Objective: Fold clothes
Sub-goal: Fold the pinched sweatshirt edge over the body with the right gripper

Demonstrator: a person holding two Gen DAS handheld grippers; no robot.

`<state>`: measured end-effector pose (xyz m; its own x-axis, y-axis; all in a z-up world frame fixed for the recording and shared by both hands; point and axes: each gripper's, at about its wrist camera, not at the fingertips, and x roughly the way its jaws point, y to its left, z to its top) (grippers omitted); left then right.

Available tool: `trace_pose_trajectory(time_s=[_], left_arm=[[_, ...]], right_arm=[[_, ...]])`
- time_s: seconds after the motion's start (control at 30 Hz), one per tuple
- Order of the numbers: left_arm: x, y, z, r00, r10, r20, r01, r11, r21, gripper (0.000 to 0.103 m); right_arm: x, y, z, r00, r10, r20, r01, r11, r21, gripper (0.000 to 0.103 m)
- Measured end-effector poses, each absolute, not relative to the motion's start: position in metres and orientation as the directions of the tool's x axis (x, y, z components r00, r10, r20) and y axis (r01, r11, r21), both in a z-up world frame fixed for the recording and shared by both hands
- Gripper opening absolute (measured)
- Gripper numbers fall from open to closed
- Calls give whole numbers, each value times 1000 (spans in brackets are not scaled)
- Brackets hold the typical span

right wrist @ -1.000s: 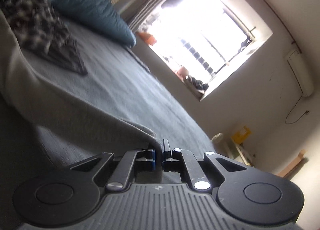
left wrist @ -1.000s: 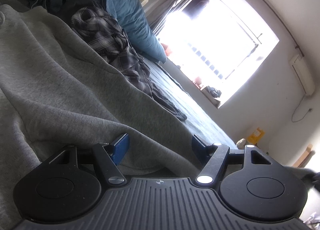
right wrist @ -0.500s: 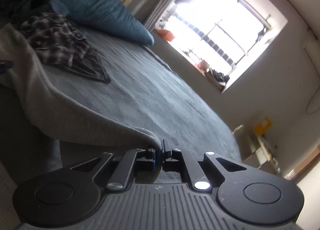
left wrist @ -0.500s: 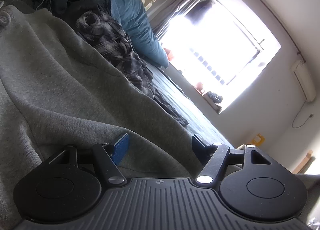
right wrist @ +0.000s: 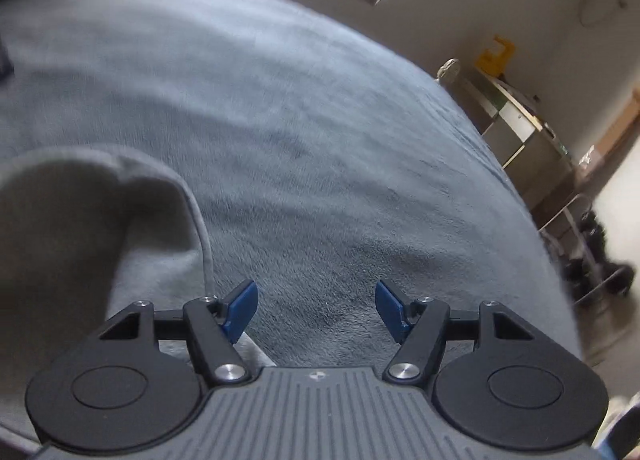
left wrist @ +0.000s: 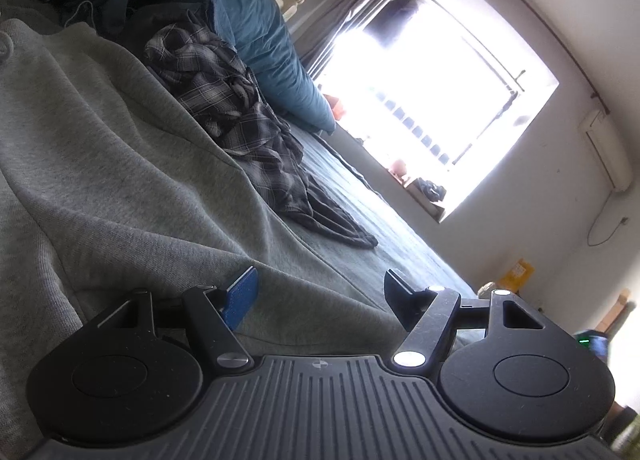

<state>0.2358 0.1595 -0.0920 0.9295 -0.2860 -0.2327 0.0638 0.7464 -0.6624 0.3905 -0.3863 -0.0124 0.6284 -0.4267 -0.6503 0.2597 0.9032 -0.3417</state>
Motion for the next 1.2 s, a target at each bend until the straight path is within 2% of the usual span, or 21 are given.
trace_pose_trajectory(time_s=[0.13, 0.2, 0.3, 0.43, 0.53, 0.6, 0.7, 0.77, 0.83, 0.9, 1.07, 1.2], left_arm=[[235, 160, -91, 930, -288, -229, 68, 747, -661, 71], [235, 160, -90, 930, -288, -226, 72, 748, -660, 72], [234, 158, -90, 931, -287, -225, 74, 754, -652, 73], [233, 158, -90, 932, -283, -225, 73, 756, -651, 74], [234, 157, -90, 931, -286, -227, 75, 757, -649, 75], [235, 156, -90, 930, -288, -228, 77, 760, -645, 75], [235, 156, -90, 931, -287, -227, 79, 764, -640, 76], [235, 157, -91, 930, -289, -226, 80, 762, -643, 76], [235, 158, -91, 931, -289, -222, 81, 756, -649, 76], [234, 159, -91, 932, -290, -216, 81, 749, -657, 76], [232, 165, -90, 939, -290, -185, 88, 722, -686, 76], [230, 171, -90, 946, -275, -172, 75, 700, -710, 76]], right_arm=[[328, -388, 26, 747, -220, -627, 238, 970, -56, 68], [303, -382, 27, 740, -110, -664, 191, 980, 50, 67], [285, -374, 12, 698, -21, -716, 162, 978, 129, 67], [305, -367, -12, 685, -37, -728, 118, 991, 61, 67], [326, -351, -26, 692, -61, -719, 11, 997, -74, 67], [343, -344, -39, 672, -91, -735, -37, 987, -156, 53], [371, -380, -33, 705, -210, -678, 179, 977, -116, 44], [389, -409, -25, 717, -296, -631, 341, 939, -53, 45], [391, -446, -13, 739, -316, -595, 475, 871, 127, 49], [374, -466, -3, 777, -240, -582, 492, 808, 324, 51], [322, -439, -4, 770, 87, -632, 355, 764, 538, 58], [290, -417, -43, 676, 331, -658, 407, 577, 708, 58]])
